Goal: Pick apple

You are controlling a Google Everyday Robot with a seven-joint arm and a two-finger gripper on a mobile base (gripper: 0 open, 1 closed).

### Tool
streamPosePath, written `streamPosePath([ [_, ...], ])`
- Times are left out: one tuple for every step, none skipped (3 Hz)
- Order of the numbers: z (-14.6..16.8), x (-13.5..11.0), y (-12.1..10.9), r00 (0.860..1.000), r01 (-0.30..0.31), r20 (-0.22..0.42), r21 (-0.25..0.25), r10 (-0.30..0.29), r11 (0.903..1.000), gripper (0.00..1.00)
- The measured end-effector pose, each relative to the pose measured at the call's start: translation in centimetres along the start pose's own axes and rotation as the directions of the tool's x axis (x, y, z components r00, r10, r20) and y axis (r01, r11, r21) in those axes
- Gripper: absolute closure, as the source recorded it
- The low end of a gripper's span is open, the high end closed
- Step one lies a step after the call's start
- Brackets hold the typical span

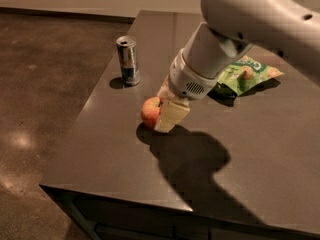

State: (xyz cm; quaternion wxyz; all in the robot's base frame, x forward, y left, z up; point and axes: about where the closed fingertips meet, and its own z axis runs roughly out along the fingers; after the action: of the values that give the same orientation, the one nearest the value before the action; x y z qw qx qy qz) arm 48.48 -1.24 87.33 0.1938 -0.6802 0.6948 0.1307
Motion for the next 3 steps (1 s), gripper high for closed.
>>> streamPosePath([
  [-2.3,0.0,-0.4,0.999,-0.001,0.034,-0.015,0.002,0.9999,1.0],
  [-5.1,-0.5,-0.7,0.997,0.024,0.07,-0.023,-0.022,0.9994,1.0],
  [-8.4,-1.2,-0.4,0.992,0.083,0.102,-0.025,-0.08,0.9962,1.0],
])
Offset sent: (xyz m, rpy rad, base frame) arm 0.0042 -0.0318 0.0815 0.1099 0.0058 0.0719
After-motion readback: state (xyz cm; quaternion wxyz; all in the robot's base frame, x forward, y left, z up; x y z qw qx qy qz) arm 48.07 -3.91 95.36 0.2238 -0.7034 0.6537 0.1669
